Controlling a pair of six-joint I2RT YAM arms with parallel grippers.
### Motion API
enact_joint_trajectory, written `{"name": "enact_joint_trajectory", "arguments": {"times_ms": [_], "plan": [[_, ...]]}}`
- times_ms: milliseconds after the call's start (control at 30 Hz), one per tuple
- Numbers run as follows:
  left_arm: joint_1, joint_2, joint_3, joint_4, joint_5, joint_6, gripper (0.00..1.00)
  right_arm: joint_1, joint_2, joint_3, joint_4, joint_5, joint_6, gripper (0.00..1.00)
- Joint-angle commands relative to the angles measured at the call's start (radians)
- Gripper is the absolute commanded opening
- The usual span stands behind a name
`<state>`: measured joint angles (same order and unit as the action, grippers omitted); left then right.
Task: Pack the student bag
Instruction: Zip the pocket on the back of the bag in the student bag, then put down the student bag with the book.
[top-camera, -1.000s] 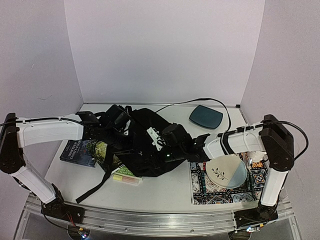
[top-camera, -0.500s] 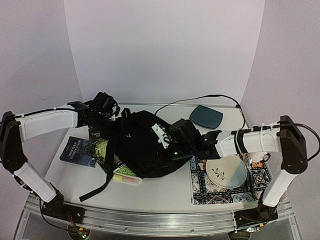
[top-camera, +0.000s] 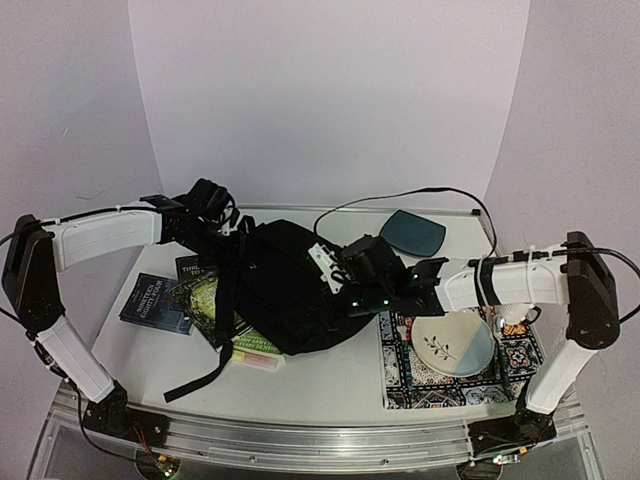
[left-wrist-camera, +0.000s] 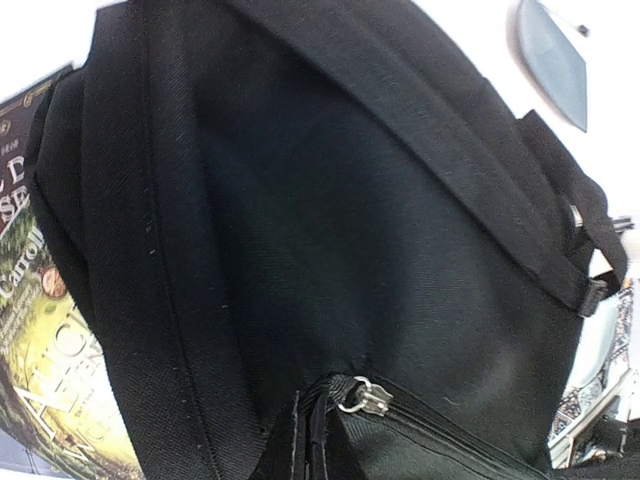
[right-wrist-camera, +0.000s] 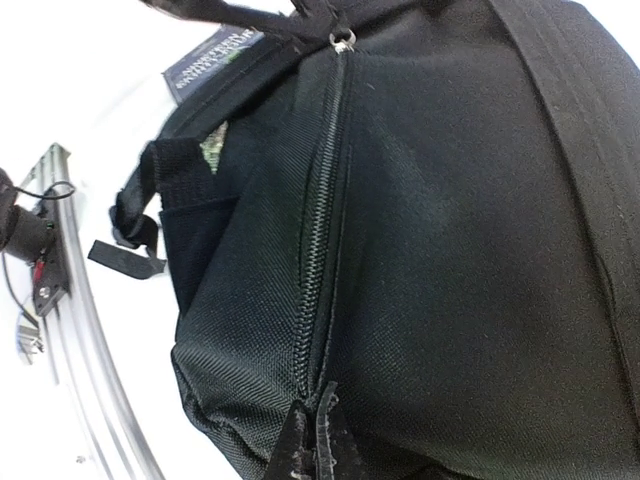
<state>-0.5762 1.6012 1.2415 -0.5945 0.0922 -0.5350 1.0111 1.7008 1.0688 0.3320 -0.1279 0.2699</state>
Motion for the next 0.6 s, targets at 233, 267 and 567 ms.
{"name": "enact_joint_trajectory", "arguments": {"times_ms": [233, 267, 567], "plan": [[0.056, -0.206, -0.062, 0.054, 0.030, -0.035, 0.22, -0.055, 0.003, 0.099, -0.197, 0.026, -0.082, 0.08], [0.057, -0.223, -0.082, 0.054, 0.015, -0.045, 0.29, -0.055, 0.006, 0.096, -0.204, 0.011, -0.082, 0.11], [0.127, -0.254, -0.172, 0.063, -0.079, -0.178, 0.74, -0.054, -0.023, 0.116, -0.247, -0.011, -0.060, 0.57]]}}
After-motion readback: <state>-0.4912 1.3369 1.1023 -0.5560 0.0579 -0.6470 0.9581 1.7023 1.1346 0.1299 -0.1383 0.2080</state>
